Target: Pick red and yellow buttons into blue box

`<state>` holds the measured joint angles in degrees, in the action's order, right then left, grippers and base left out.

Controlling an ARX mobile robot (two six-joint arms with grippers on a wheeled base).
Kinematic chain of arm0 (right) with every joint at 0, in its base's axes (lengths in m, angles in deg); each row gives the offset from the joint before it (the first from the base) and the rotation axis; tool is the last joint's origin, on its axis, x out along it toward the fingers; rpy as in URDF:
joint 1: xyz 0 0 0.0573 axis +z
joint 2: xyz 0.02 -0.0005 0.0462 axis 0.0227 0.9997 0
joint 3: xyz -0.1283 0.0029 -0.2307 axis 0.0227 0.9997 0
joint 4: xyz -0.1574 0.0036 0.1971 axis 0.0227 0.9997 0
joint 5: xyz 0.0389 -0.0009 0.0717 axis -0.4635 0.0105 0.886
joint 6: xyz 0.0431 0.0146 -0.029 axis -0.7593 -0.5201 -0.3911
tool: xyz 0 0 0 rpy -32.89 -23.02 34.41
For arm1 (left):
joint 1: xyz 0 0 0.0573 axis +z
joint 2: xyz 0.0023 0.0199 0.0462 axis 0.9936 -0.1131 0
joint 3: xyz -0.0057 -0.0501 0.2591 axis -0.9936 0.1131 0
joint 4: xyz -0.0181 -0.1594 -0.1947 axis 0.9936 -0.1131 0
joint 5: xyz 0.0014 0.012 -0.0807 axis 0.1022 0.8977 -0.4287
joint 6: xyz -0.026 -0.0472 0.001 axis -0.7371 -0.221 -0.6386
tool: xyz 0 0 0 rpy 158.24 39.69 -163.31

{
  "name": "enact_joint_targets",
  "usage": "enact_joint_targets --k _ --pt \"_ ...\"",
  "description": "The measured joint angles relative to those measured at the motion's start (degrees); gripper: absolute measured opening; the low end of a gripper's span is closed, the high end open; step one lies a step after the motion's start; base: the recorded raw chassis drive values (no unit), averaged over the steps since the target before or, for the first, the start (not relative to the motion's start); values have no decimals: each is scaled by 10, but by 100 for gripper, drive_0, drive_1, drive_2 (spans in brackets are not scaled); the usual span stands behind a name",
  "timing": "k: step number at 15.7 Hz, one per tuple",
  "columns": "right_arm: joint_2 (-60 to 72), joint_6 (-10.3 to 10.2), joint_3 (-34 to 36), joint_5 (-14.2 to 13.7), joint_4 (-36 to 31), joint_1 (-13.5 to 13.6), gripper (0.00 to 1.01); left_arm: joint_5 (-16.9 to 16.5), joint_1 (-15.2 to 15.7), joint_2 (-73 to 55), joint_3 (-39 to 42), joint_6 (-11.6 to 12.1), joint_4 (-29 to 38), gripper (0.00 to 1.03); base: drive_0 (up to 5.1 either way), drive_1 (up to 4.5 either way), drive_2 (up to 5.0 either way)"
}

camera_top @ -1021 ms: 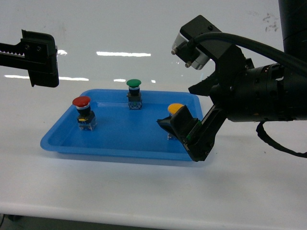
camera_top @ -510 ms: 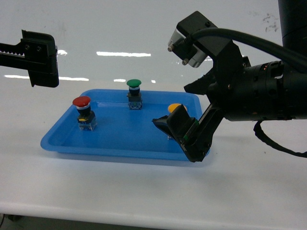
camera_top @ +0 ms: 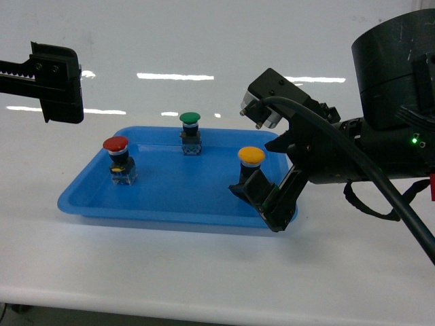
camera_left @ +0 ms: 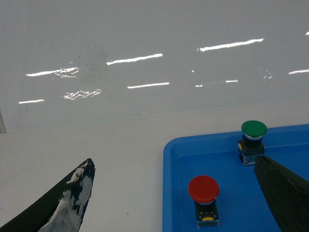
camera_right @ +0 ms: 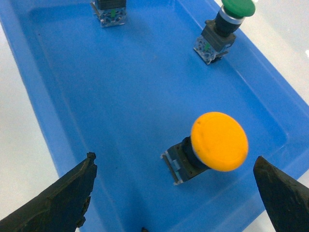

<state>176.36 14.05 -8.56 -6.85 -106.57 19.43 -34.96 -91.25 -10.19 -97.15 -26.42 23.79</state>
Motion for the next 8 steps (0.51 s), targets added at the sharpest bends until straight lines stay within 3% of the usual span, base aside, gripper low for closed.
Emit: enact_joint_targets --k 8 --pt "16 16 -28 -6 -1 -6 98 0 0 0 0 0 0 98 0 0 0"
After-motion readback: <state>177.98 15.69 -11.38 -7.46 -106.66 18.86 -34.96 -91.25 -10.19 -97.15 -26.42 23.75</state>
